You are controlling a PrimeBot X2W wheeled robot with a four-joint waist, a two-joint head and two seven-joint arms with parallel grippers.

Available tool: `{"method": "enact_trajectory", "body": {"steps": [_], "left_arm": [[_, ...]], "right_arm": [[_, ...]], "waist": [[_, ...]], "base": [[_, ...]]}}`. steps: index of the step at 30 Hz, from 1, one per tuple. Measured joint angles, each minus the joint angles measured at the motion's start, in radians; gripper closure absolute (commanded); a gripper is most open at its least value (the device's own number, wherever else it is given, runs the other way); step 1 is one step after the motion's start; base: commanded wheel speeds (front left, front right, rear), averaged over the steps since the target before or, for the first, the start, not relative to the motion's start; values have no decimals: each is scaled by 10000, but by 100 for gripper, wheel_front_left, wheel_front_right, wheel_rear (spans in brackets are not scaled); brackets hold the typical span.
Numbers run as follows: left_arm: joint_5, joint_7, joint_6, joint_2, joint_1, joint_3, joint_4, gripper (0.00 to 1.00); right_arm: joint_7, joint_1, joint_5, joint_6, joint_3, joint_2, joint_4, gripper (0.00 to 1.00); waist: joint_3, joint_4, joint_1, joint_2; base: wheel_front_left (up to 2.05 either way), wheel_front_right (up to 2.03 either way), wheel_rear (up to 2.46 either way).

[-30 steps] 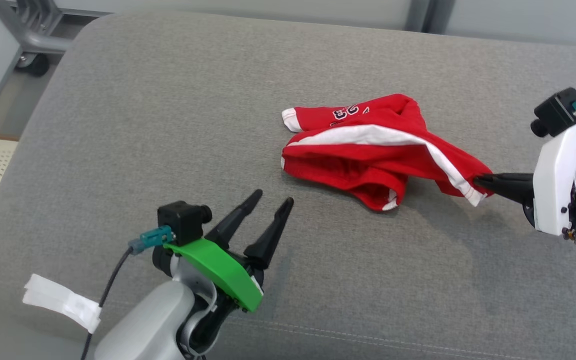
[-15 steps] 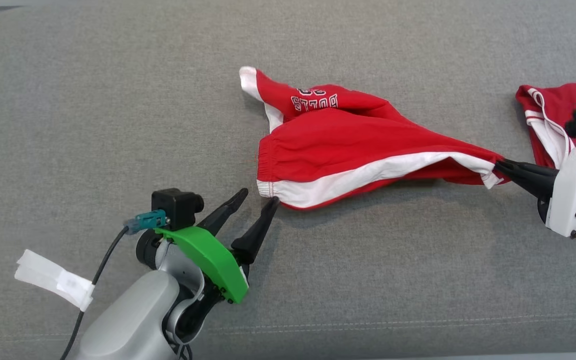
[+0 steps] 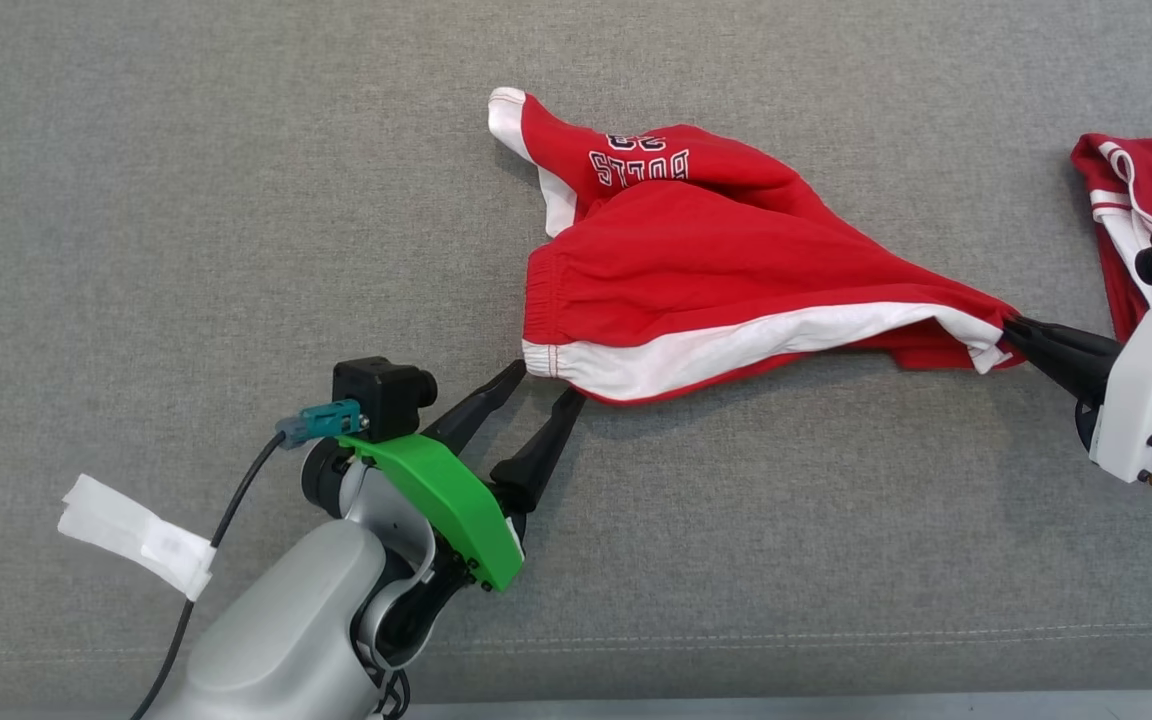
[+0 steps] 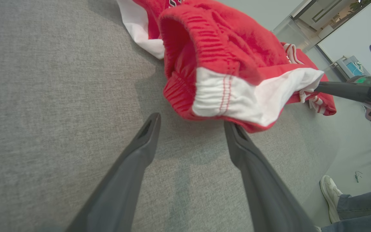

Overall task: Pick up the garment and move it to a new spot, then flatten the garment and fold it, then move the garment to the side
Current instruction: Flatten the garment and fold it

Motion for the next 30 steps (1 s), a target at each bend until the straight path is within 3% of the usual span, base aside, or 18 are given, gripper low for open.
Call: {"method": "enact_trajectory", "body": {"steps": [13,30], "left_arm": [[104,-90,-59,217,-11,-29,-167,0],[75,-115,-59,257,-9,29,-291,0]], "right_arm": [[-247,162,-27,71,140,153,224,100],[-244,152,-58,153,236,351,303,100]], "waist": [[-194,383,0,0],[-256,292,0,0]], "base": [[0,0,0],[0,0,0]]}}
